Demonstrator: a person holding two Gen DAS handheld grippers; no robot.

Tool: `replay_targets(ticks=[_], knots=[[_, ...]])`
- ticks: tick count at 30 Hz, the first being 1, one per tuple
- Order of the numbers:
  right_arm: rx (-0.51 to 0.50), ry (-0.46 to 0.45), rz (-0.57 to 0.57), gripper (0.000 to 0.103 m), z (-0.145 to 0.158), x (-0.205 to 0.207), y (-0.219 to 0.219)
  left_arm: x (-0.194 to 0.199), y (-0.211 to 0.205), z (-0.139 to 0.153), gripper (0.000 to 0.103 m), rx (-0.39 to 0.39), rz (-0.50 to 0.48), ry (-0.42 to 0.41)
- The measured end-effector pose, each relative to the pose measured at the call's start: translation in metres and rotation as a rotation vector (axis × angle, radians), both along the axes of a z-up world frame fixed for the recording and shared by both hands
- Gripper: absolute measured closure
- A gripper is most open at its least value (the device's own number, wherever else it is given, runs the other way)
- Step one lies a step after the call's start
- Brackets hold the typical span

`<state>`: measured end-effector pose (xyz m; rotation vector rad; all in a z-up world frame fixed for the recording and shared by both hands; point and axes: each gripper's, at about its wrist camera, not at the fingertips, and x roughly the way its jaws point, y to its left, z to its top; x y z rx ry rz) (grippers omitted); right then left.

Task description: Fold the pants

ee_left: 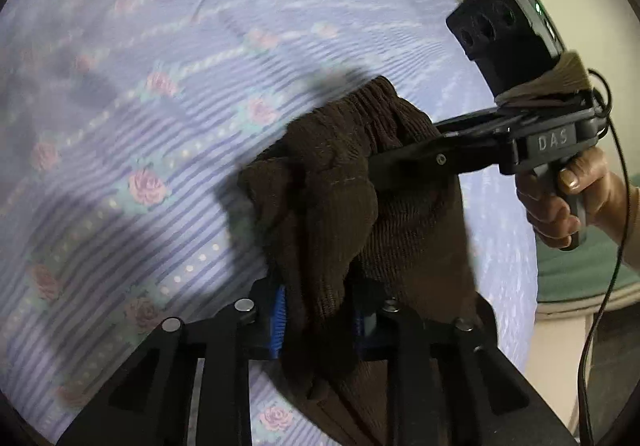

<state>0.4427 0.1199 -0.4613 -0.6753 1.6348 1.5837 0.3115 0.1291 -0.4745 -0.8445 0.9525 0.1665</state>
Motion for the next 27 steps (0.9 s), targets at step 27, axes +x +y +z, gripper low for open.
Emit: replay_targets(ticks=[27], knots=[[0.269, -0.464, -0.094, 0.069, 0.171, -0.126, -0.376, -0.066, -0.338, 0.138, 0.076, 0.671, -0.715, -0.391]])
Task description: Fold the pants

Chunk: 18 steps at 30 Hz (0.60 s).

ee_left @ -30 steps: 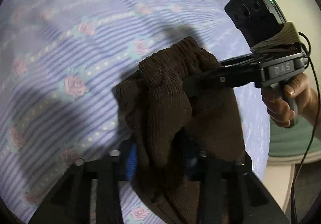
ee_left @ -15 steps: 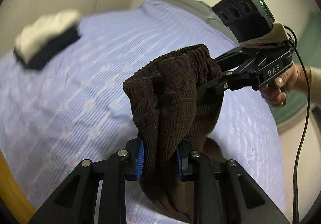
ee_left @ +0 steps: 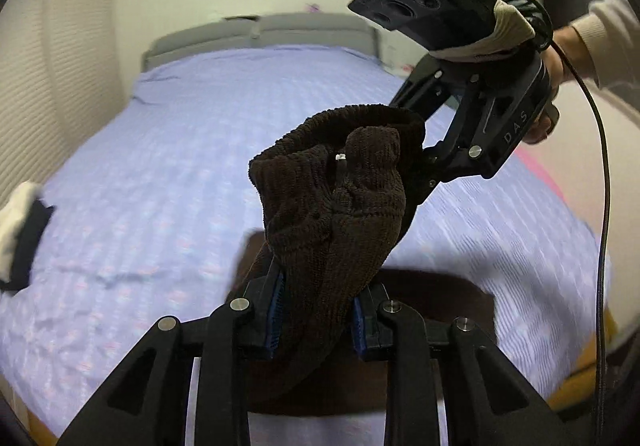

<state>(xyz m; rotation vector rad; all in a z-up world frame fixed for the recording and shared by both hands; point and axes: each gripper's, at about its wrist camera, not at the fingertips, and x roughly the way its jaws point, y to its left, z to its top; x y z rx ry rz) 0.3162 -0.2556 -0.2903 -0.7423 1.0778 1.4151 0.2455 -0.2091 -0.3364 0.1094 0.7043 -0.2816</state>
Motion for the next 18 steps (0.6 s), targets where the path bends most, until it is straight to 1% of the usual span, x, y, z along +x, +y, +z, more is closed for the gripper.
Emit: replay_targets(ticks=[3, 7, 10, 12, 14, 16, 18], knots=[[-0.011, -0.024, -0.040, 0.069, -0.028, -0.018, -0.034, -0.006, -0.026, -0.021, 0.074, 0.049, -0.078, 0.016], [-0.020, -0.049, -0.092, 0.069, -0.064, -0.037, -0.070, -0.013, -0.065, -0.054, 0.069, 0.129, -0.198, 0.046], [-0.033, -0.090, -0.106, 0.068, -0.090, -0.051, -0.088, -0.022, -0.093, -0.070, 0.063, 0.187, -0.271, 0.061], [-0.049, -0.136, -0.109, 0.066, -0.105, -0.063, -0.101, -0.032, -0.104, -0.083, 0.060, 0.224, -0.318, 0.067], [-0.059, -0.184, -0.107, 0.064, -0.113, -0.073, -0.107, -0.037, -0.114, -0.087, 0.053, 0.251, -0.346, 0.065], [-0.055, -0.215, -0.127, 0.062, -0.113, -0.079, -0.114, -0.043, -0.118, -0.086, 0.047, 0.250, -0.367, 0.068], [-0.042, -0.228, -0.157, 0.062, -0.108, -0.084, -0.118, -0.045, -0.120, -0.079, 0.047, 0.242, -0.385, 0.078]])
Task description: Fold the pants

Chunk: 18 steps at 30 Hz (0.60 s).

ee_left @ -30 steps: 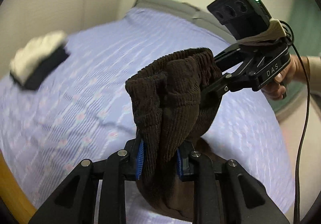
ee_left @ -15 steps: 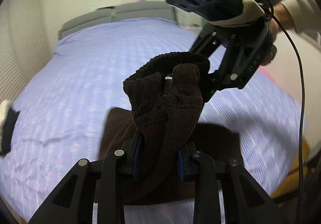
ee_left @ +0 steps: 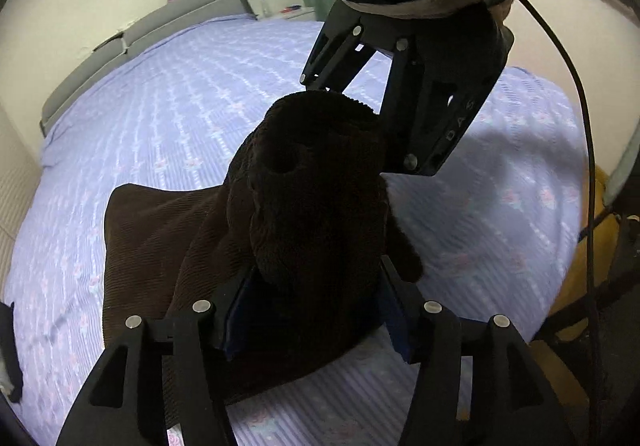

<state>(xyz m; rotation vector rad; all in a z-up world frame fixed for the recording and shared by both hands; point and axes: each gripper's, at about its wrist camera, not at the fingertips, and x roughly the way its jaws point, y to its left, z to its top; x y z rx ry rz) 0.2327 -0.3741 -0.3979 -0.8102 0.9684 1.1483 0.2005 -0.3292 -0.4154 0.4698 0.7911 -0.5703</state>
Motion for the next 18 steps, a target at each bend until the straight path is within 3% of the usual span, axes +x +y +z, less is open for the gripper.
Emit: replay_targets(ticks=[4, 6, 8, 10, 12, 15, 18], knots=[[-0.004, -0.055, -0.023, 0.060, 0.013, -0.014, -0.007, -0.003, 0.003, 0.015, 0.047, -0.019, -0.018, 0.026], [-0.033, -0.108, -0.008, 0.052, 0.017, -0.025, -0.007, -0.003, 0.007, 0.025, 0.047, -0.026, -0.022, 0.030], [-0.063, -0.182, -0.013, 0.030, 0.020, -0.032, -0.008, -0.003, 0.009, 0.032, 0.044, -0.044, -0.022, 0.031], [-0.053, -0.205, -0.056, 0.025, 0.027, -0.031, -0.013, 0.000, 0.014, 0.041, 0.044, -0.065, -0.032, 0.047], [-0.052, -0.156, -0.126, 0.025, 0.033, -0.024, -0.022, 0.003, 0.020, 0.054, 0.044, -0.085, -0.046, 0.060], [0.001, -0.064, -0.312, 0.025, 0.050, -0.013, -0.042, 0.004, 0.033, 0.074, 0.043, -0.113, -0.064, 0.078], [0.135, 0.056, -0.639, 0.025, 0.071, -0.005, -0.068, 0.021, 0.060, 0.098, 0.037, -0.157, -0.084, 0.112]])
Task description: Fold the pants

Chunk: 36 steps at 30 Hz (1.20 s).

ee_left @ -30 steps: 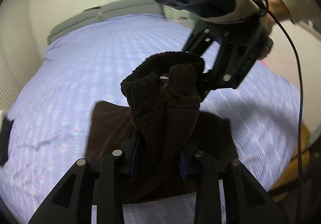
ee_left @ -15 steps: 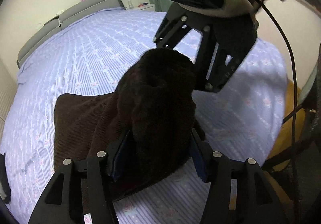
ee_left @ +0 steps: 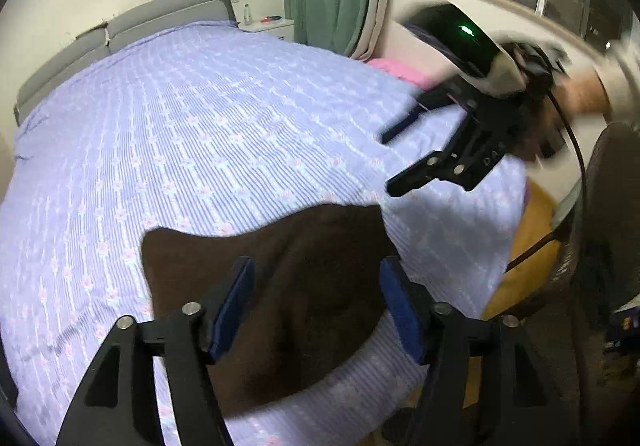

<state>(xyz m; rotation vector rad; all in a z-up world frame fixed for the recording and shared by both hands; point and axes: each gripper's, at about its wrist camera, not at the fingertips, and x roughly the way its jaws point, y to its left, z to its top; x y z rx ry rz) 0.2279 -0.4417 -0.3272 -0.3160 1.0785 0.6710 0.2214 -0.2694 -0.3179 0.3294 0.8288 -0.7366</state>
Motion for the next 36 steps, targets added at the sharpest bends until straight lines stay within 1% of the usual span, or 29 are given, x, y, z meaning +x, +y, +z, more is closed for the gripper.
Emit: replay_targets(ticks=[1, 3, 5, 6, 7, 8, 9, 11, 13, 17, 20, 22, 24, 25, 27, 28, 29, 31, 33, 34, 35, 36], knots=[[0.059, 0.026, -0.114, 0.025, 0.005, -0.002, -0.009, 0.009, 0.007, 0.006, 0.035, -0.007, -0.017, -0.003], [0.223, 0.062, -0.363, 0.025, 0.013, -0.020, -0.026, 0.038, 0.020, 0.013, 0.033, -0.014, -0.099, 0.007], [0.339, 0.072, -0.557, 0.025, 0.013, -0.043, -0.035, 0.063, 0.022, 0.006, 0.033, -0.009, -0.222, 0.053], [0.376, 0.071, -0.652, 0.025, 0.010, -0.063, -0.029, 0.074, 0.020, 0.002, 0.034, 0.004, -0.287, 0.061], [0.396, 0.064, -0.721, 0.025, 0.008, -0.079, -0.022, 0.082, 0.016, -0.001, 0.034, 0.019, -0.344, 0.062], [0.419, 0.058, -0.791, 0.025, 0.003, -0.092, -0.013, 0.094, 0.009, -0.009, 0.034, 0.053, -0.451, 0.065], [0.449, 0.055, -0.860, 0.025, -0.002, -0.107, -0.003, 0.102, 0.005, -0.012, 0.034, 0.073, -0.506, 0.071], [0.490, 0.059, -0.975, 0.025, -0.017, -0.125, 0.013, 0.112, -0.008, -0.026, 0.034, 0.125, -0.664, 0.097], [0.530, 0.055, -1.100, 0.025, -0.035, -0.139, 0.034, 0.118, -0.019, -0.038, 0.034, 0.155, -0.779, 0.130], [0.571, 0.031, -1.276, 0.025, -0.060, -0.148, 0.066, 0.127, -0.039, -0.057, 0.037, 0.209, -0.973, 0.151], [0.623, 0.013, -1.352, 0.025, -0.075, -0.144, 0.084, 0.133, -0.050, -0.068, 0.040, 0.245, -1.060, 0.168], [0.656, -0.017, -1.398, 0.025, -0.083, -0.134, 0.092, 0.138, -0.055, -0.080, 0.041, 0.259, -1.086, 0.206], [0.711, -0.034, -1.448, 0.027, -0.095, -0.131, 0.099, 0.142, -0.061, -0.097, 0.041, 0.280, -1.109, 0.264], [0.745, -0.036, -1.471, 0.030, -0.101, -0.131, 0.099, 0.144, -0.061, -0.101, 0.042, 0.284, -1.110, 0.271], [0.806, -0.023, -1.501, 0.048, -0.115, -0.128, 0.101, 0.145, -0.061, -0.115, 0.053, 0.300, -1.114, 0.297], [0.831, -0.017, -1.504, 0.065, -0.120, -0.128, 0.100, 0.145, -0.061, -0.117, 0.069, 0.301, -1.121, 0.307], [0.849, -0.025, -1.513, 0.072, -0.123, -0.130, 0.099, 0.144, -0.059, -0.120, 0.078, 0.299, -1.123, 0.301], [0.852, -0.050, -1.516, 0.079, -0.119, -0.134, 0.098, 0.143, -0.054, -0.114, 0.087, 0.279, -1.133, 0.295], [0.816, -0.091, -1.494, 0.081, -0.106, -0.135, 0.099, 0.145, -0.048, -0.098, 0.089, 0.242, -1.135, 0.254], [0.811, -0.114, -1.483, 0.081, -0.098, -0.135, 0.101, 0.148, -0.046, -0.093, 0.089, 0.227, -1.129, 0.251], [0.822, -0.140, -1.472, 0.081, -0.090, -0.135, 0.101, 0.154, -0.043, -0.083, 0.089, 0.205, -1.111, 0.245], [0.839, -0.158, -1.458, 0.081, -0.084, -0.134, 0.101, 0.156, -0.042, -0.082, 0.089, 0.201, -1.104, 0.243]])
